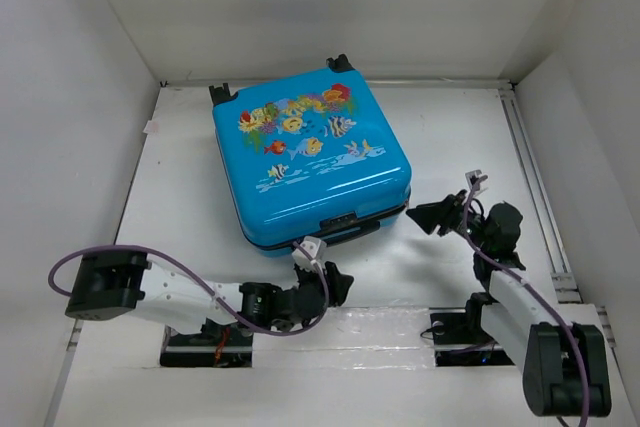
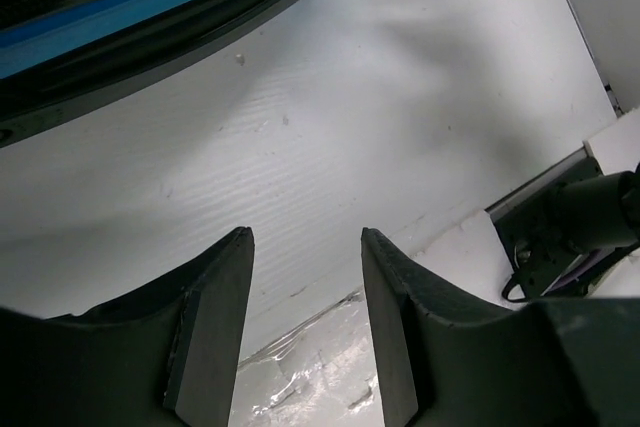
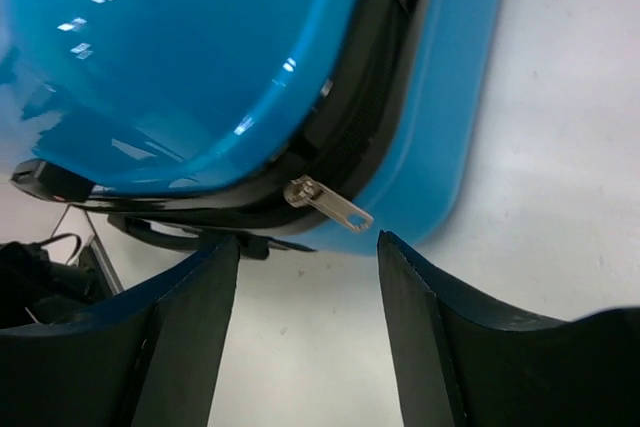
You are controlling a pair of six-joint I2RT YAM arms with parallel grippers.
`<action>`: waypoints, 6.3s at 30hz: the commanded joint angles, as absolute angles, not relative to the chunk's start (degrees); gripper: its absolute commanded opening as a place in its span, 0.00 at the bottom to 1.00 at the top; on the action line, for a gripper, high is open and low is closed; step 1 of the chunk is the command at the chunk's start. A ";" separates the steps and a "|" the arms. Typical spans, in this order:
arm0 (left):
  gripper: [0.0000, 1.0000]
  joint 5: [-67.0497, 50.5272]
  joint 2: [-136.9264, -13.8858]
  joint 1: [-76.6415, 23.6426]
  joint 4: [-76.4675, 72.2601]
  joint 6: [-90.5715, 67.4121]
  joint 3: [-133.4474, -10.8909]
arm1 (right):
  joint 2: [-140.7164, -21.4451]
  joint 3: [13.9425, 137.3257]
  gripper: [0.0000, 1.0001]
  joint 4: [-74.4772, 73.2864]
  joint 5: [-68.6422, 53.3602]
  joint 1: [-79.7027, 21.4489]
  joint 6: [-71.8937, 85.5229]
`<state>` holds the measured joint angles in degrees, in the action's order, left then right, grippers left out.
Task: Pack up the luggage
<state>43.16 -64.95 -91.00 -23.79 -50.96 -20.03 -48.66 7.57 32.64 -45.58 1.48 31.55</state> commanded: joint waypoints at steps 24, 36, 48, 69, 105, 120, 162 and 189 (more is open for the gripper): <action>0.39 48.96 -71.53 -85.96 -21.46 -53.87 -27.50 | -79.01 10.28 0.46 80.23 -59.31 1.32 38.66; 0.38 53.18 -77.78 -82.62 -15.99 -54.14 -36.82 | -78.76 6.16 0.08 80.95 -58.27 -1.05 40.78; 0.37 50.36 -83.75 -75.94 -21.09 -48.43 -39.29 | -46.96 7.91 0.00 31.57 -38.88 -9.05 26.02; 0.34 45.09 -88.86 -73.21 -26.54 -46.76 -41.66 | -48.33 16.00 0.00 15.99 7.86 -56.04 31.36; 0.39 1.33 -56.51 14.48 0.37 -54.58 -47.39 | -58.97 21.80 0.00 18.02 10.72 -57.39 29.44; 0.36 -10.03 -55.63 12.23 -22.67 -59.85 -13.98 | -60.20 24.60 0.00 16.87 8.96 -59.15 29.97; 1.00 8.39 -53.22 -13.83 -24.42 -62.23 -34.76 | -75.42 30.86 0.00 23.12 17.84 -78.40 33.83; 1.00 -25.05 -113.47 -0.62 -51.67 -83.76 -69.69 | -76.03 27.95 0.00 23.82 15.56 -78.93 36.65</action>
<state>-22.98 -113.38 0.08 -44.34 -80.75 -67.31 -75.44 29.82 25.15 24.40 -75.64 34.09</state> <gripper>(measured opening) 0.997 0.009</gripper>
